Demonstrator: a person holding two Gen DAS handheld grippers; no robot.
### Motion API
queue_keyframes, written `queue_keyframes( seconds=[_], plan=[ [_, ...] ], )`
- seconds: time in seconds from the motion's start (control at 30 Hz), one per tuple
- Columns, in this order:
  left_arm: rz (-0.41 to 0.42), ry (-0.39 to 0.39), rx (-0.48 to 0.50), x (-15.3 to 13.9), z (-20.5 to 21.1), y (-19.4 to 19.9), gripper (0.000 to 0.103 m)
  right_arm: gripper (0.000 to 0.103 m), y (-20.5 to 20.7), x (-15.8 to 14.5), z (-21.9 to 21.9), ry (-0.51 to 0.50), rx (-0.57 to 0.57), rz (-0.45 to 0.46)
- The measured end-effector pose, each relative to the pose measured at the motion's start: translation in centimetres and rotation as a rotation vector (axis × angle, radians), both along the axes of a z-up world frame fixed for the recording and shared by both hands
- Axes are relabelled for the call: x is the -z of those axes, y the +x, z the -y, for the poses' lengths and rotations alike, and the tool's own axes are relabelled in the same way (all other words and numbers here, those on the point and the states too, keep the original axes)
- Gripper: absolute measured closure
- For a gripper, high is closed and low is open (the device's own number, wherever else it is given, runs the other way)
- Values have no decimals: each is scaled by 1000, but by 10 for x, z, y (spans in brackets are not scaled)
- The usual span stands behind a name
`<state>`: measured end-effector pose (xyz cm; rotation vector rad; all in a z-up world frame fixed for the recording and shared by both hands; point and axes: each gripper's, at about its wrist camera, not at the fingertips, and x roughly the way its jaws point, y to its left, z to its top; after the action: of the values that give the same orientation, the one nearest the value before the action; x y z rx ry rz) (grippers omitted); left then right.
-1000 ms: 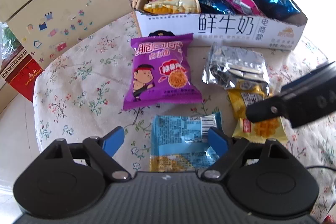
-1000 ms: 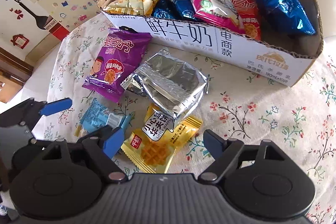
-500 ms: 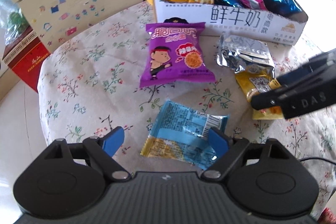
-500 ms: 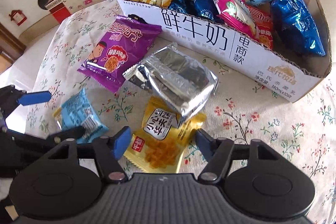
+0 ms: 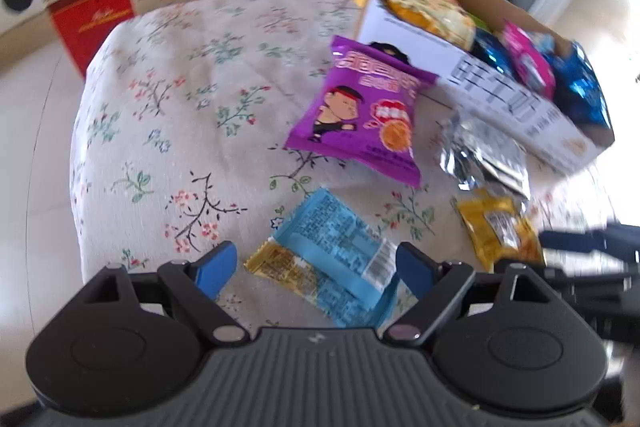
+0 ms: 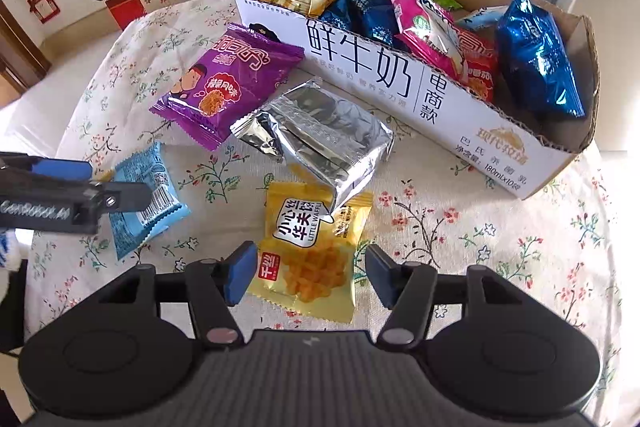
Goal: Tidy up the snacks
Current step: 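Lower left tool to the blue packet while right tool reaches the yellow waffle packet, then grasp the blue packet with left tool while right tool grasps the yellow waffle packet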
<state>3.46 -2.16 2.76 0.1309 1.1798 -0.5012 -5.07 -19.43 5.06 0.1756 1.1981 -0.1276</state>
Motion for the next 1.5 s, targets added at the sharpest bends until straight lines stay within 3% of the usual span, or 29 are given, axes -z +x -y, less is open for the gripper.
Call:
queue_keyframes(
  seconds=[0.33, 0.53, 0.83, 1.03, 1.17, 1.5],
  plan=[
    [16, 85, -51, 14, 25, -2, 13, 29, 3, 7, -6, 14, -28, -15],
    [44, 155, 5, 19, 19, -8, 13, 29, 2, 10, -5, 4, -44, -21],
    [37, 142, 23, 17, 4, -10, 15, 29, 2, 10, -2, 2, -42, -16],
    [62, 152, 70, 16, 13, -16, 24, 31, 3, 12, -5, -14, -65, -11],
    [86, 137, 116, 12, 17, -22, 40, 37, 2, 11, -7, -21, -87, -2],
    [146, 134, 177, 3, 24, -31, 43, 41, -2, 0, -11, 24, -126, 43]
  ],
)
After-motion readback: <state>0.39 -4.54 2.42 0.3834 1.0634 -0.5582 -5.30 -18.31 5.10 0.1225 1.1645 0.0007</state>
